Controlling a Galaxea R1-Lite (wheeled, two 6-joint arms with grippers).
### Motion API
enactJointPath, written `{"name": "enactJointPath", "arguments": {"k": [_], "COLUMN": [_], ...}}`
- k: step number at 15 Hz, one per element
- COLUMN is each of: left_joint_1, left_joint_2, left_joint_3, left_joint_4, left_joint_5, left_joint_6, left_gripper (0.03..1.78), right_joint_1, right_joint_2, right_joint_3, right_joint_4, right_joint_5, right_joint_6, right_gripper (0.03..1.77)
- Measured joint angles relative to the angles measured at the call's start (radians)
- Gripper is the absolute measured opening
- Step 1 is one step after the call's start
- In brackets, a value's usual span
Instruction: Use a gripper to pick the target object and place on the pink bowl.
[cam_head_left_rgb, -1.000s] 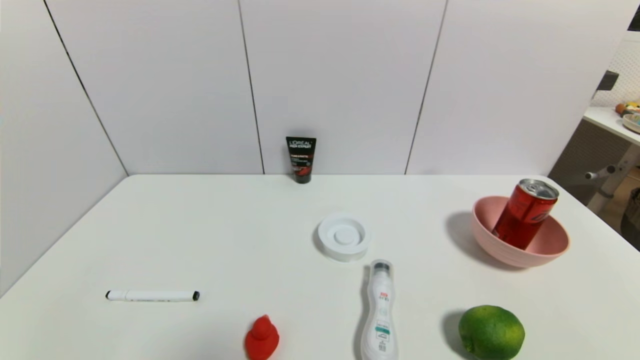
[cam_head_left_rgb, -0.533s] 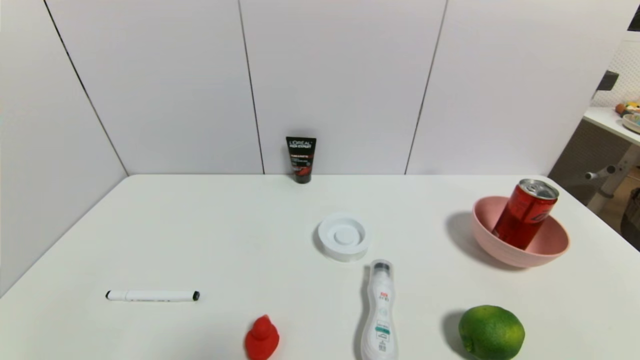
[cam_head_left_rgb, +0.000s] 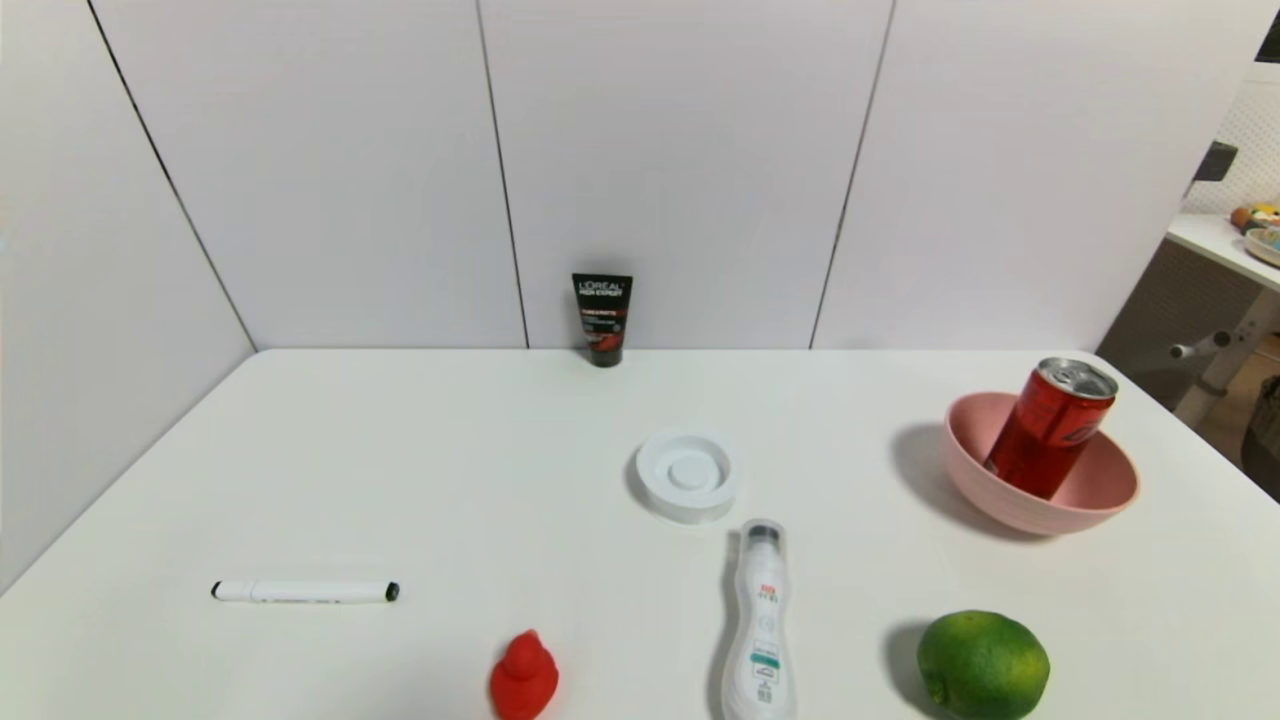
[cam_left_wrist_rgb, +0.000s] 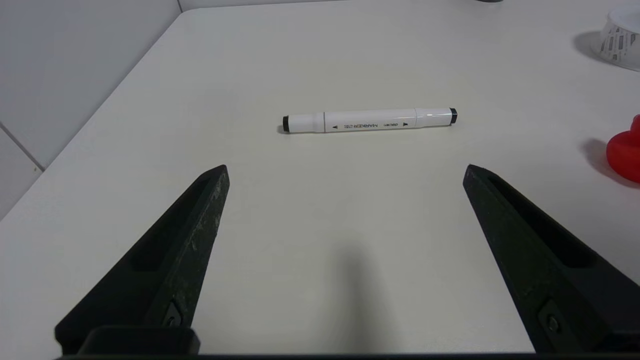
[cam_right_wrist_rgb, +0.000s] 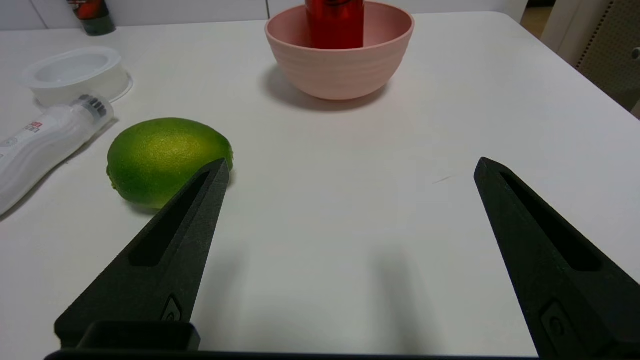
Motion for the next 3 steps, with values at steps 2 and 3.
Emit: {"name": "enactJointPath", "arguments": {"k": [2, 3], "left_joint_1": [0.0, 0.0], "left_joint_2": [0.0, 0.0], "left_joint_3": [0.0, 0.0], "left_joint_4": [0.0, 0.0], "left_joint_5": [0.0, 0.0], "left_joint_6": [0.0, 0.0], "left_gripper": [1.69, 1.69], "right_joint_1": [0.0, 0.0], "right_joint_2": [0.0, 0.0], "right_joint_3": [0.0, 0.0], "right_joint_4": [0.0, 0.0], "right_joint_5": [-0.003, -0.005], "right_joint_6": [0.014, 0.032], "right_gripper": [1.69, 1.69]}}
